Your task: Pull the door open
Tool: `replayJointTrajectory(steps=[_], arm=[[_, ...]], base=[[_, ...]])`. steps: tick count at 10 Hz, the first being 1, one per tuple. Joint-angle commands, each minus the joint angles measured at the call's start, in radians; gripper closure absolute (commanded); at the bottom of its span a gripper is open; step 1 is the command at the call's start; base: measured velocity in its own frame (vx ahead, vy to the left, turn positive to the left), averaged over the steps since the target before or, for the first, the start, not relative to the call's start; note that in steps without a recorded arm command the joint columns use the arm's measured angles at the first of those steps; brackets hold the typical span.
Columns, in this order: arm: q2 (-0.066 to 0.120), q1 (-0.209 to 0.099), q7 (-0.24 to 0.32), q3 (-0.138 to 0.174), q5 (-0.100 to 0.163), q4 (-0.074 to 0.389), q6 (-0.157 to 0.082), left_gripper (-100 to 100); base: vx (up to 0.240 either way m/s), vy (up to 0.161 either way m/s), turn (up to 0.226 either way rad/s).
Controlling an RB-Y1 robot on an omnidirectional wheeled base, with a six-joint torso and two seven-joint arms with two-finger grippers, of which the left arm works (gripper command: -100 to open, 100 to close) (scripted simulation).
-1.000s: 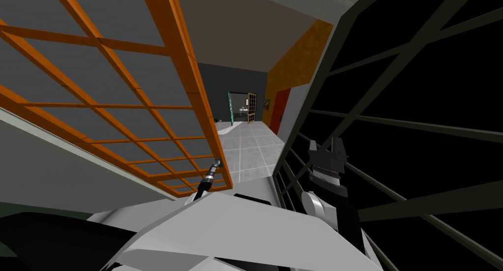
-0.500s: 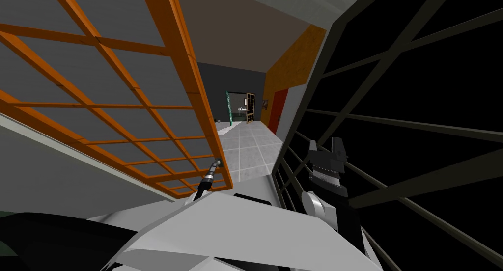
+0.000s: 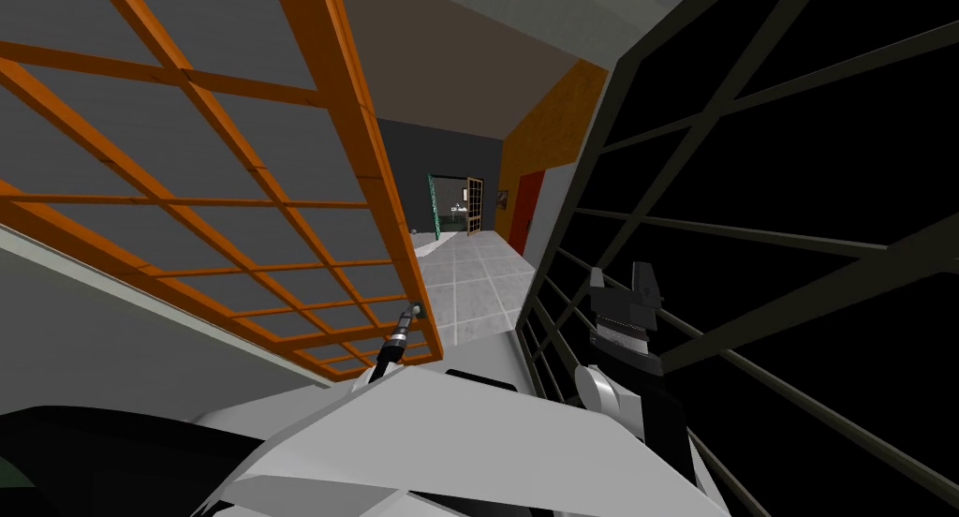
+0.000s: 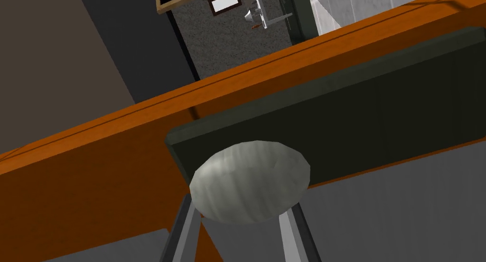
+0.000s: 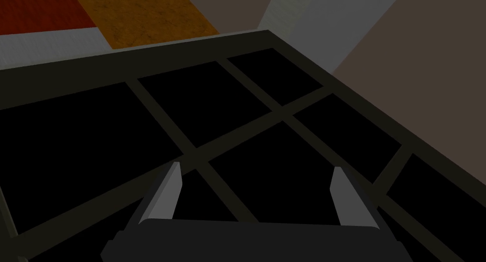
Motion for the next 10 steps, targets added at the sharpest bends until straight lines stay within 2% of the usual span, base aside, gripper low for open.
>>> replayJointTrajectory(steps=[1,4,5,9,10], arm=[[-0.009,0.002,0.050,-0.007,0.008,-0.006,0.011,100],[-0.006,-0.008,0.128,-0.007,0.027,0.007,0.011,100],[-0.006,-0.008,0.135,-0.007,0.027,0.007,0.011,100],[-0.002,-0.024,0.251,-0.007,0.058,0.027,0.011,100],[-0.002,-0.024,0.260,-0.007,0.058,0.027,0.011,100]], base=[[-0.040,0.003,-0.058],[-0.055,0.019,-0.074],[-0.045,0.008,-0.039],[-0.058,0.008,-0.075],[-0.040,0.011,-0.029]])
